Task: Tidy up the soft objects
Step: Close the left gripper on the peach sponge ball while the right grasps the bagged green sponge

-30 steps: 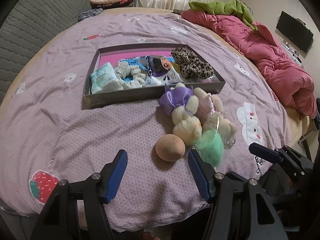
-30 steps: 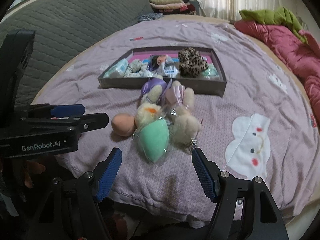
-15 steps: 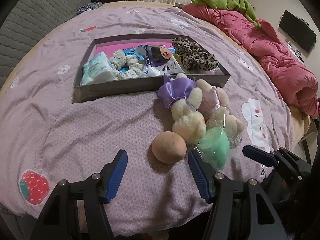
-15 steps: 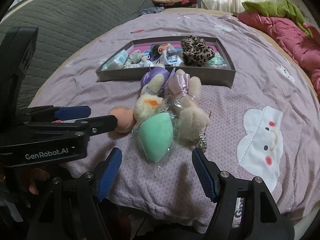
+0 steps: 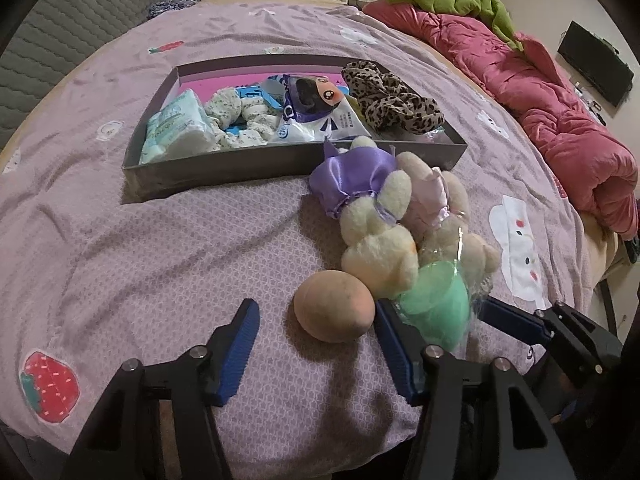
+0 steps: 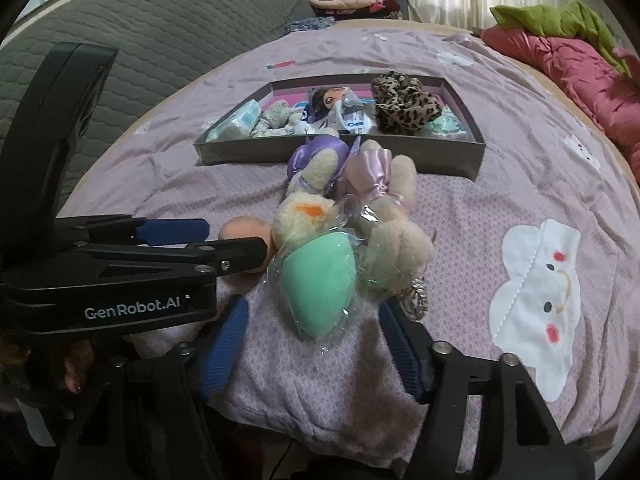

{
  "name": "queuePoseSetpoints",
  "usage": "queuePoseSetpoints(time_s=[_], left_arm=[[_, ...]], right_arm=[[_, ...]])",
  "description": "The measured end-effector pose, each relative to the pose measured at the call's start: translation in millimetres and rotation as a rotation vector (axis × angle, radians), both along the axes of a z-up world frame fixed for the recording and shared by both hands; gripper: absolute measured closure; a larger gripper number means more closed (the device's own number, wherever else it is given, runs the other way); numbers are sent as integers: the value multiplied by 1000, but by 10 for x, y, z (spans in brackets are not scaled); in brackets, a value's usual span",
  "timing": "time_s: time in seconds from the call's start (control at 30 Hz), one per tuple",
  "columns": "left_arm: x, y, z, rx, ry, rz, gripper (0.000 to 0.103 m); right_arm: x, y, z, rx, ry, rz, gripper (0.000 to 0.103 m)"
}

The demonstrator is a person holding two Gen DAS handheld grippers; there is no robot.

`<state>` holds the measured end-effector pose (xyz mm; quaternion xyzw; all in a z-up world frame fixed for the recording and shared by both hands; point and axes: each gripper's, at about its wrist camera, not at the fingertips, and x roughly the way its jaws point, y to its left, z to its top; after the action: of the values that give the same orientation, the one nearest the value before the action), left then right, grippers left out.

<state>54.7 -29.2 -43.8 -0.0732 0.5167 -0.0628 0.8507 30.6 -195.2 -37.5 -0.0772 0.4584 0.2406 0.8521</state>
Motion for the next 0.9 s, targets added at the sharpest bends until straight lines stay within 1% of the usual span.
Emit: queuePoseSetpoints(time_s=[0.13, 0.27, 0.3, 0.37, 0.4, 0.57, 0.6, 0.67, 0.77, 0.9], left_arm=[[5, 18, -3, -6, -1, -3, 47], [14, 52, -14, -21, 4, 4, 47], [16, 58, -19, -23, 5, 6, 47], [19, 65, -31, -24, 7, 8, 47], [22, 68, -35, -27, 8, 9, 47], [39, 68, -50, -43, 14, 8, 47], [40, 61, -49, -46, 14, 5, 49], [48, 45, -46, -58, 13, -3, 55], [54, 12, -49, -65, 14, -15, 61], [50, 18, -48, -82, 12, -14, 63]], right_arm=[[29, 18, -28, 16, 6, 8, 48], [60, 33, -25, 36, -10, 15, 55], [67, 40, -28, 36, -13, 18, 58], [72, 48, -34, 36, -17, 26, 61], [68, 47, -31, 38, -22, 28, 64], [40, 25, 25, 34, -47, 33, 65], [24, 23, 45, 34, -56, 38, 65], [-16, 21, 105, 25, -84, 49, 65], [-60, 4, 164, 11, -114, 57, 65], [-49, -63, 189, 25, -113, 42, 65]])
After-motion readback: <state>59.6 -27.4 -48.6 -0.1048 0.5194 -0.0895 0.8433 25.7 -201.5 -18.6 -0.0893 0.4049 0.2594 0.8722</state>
